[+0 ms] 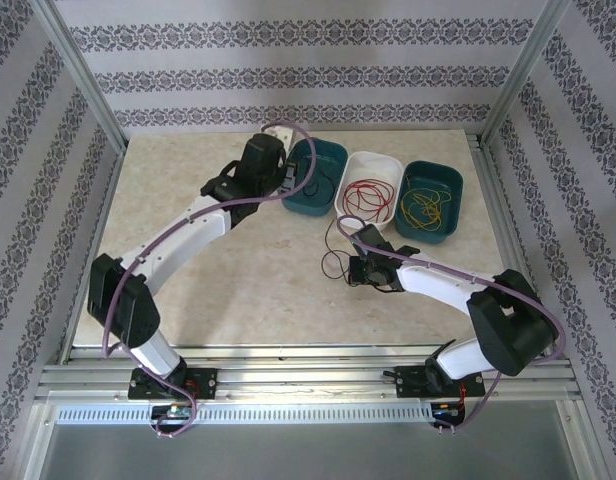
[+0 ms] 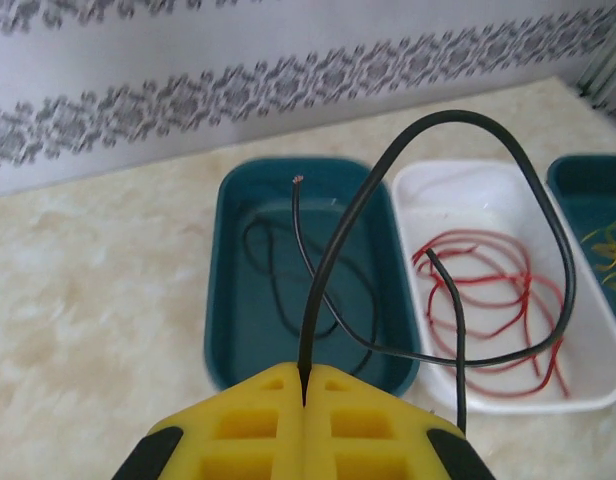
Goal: Untangle the cables
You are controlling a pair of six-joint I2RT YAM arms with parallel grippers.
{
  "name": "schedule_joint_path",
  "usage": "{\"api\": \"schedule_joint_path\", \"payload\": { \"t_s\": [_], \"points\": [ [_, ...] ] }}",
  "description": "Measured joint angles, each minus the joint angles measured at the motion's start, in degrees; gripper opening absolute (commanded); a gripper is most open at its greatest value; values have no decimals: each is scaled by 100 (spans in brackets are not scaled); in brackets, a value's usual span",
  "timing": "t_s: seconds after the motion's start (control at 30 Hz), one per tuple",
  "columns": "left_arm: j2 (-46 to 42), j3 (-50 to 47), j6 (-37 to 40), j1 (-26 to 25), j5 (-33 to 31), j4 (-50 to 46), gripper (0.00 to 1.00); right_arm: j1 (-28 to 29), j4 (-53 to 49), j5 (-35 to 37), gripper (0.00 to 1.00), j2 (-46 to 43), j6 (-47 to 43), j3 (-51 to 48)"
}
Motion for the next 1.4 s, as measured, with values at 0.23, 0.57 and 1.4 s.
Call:
{"api": "schedule_joint_path", "payload": {
  "t_s": [0.23,0.57,1.4],
  "points": [
    [942,1054,107,63,278,15,0,2,2,0,0,-2,2,0],
    [1904,1853,28,415,649,2,0,15,2,0,0,-22,2,0],
    [3252,2634,-621,717,1069,-903,0,52,-4,2,0,-396,-24,4]
  ]
}}
